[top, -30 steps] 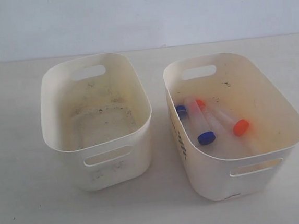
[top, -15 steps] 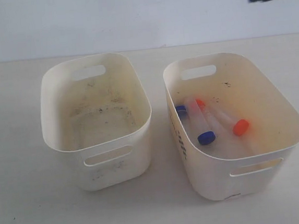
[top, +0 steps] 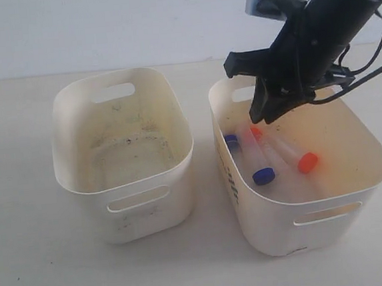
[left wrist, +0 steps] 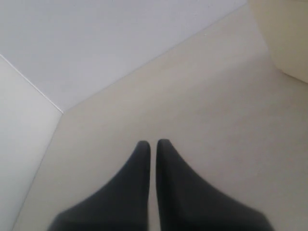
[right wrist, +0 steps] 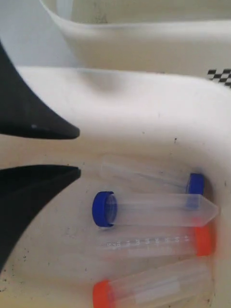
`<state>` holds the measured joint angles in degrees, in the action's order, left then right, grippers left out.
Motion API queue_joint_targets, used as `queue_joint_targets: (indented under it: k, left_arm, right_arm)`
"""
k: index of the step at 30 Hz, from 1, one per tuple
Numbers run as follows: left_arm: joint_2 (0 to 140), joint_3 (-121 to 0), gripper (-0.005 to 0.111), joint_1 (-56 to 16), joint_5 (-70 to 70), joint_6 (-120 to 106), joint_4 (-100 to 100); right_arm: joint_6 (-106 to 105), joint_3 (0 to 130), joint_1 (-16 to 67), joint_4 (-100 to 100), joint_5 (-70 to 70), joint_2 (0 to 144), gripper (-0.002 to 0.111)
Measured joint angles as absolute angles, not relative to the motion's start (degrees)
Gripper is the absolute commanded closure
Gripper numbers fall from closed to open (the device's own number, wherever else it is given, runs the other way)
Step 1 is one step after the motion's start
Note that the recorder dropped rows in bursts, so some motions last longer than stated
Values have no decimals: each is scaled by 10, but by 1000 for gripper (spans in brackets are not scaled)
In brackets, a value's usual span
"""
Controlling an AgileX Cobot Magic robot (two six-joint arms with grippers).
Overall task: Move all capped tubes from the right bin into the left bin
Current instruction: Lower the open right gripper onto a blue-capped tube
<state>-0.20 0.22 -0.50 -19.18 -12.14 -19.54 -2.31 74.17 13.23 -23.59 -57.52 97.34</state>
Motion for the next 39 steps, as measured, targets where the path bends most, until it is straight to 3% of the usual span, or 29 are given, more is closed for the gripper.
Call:
queue_joint_targets:
  k: [17, 24, 39]
  left_arm:
    - [-2, 2, 103, -5, -192, -121, -195]
    - [-2, 2, 103, -5, -192, -121, -195]
    - [-2, 2, 103, -5, -192, -121, -195]
  right_arm:
    - [0, 746, 133, -191, -519, 1026, 88]
    - [11, 746, 168, -184, -493, 1026, 88]
    - [141, 746, 189, -27, -513, 1046, 88]
